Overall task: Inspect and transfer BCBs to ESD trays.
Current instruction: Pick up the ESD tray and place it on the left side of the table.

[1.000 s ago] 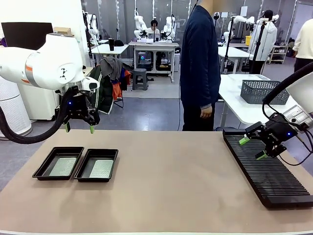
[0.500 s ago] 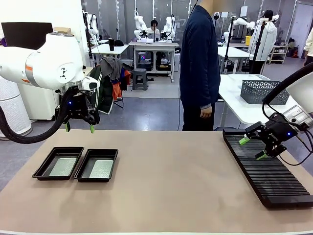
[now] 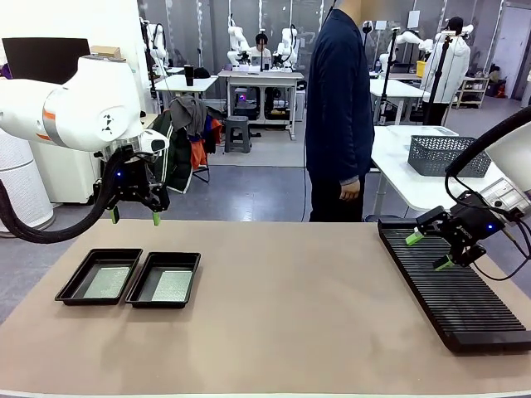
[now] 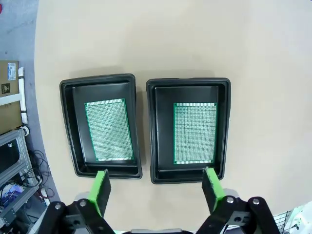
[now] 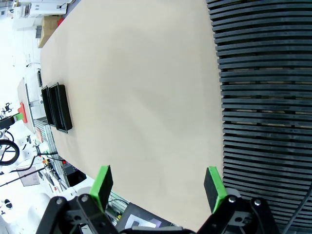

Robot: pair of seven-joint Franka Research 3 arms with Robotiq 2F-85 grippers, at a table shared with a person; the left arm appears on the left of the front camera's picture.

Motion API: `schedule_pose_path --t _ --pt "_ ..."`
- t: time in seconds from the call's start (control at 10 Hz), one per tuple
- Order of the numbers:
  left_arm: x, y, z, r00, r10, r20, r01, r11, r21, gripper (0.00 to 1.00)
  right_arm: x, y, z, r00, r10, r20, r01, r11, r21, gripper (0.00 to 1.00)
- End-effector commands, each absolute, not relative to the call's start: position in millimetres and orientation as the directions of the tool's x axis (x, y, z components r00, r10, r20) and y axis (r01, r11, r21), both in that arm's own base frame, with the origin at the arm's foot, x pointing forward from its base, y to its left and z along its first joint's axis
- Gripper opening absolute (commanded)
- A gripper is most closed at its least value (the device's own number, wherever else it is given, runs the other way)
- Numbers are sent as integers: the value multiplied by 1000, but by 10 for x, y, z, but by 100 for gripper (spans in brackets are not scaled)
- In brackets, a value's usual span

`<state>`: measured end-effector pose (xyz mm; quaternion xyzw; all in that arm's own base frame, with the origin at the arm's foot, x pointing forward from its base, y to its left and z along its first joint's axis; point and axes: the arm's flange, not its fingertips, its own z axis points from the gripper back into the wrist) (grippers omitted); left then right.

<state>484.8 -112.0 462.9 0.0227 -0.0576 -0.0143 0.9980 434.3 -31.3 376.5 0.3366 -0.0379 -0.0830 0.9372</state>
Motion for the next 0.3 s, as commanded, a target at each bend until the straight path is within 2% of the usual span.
schedule_pose_path --t 0.0,0.2 --pt "4840 -1115 4608 993 -30 112 25 999 48 100 4339 -301 3781 980 -199 9 150 763 629 100" --pt "4840 -1115 4608 993 -30 112 25 999 48 100 4339 -301 3781 980 -199 9 150 763 629 100"
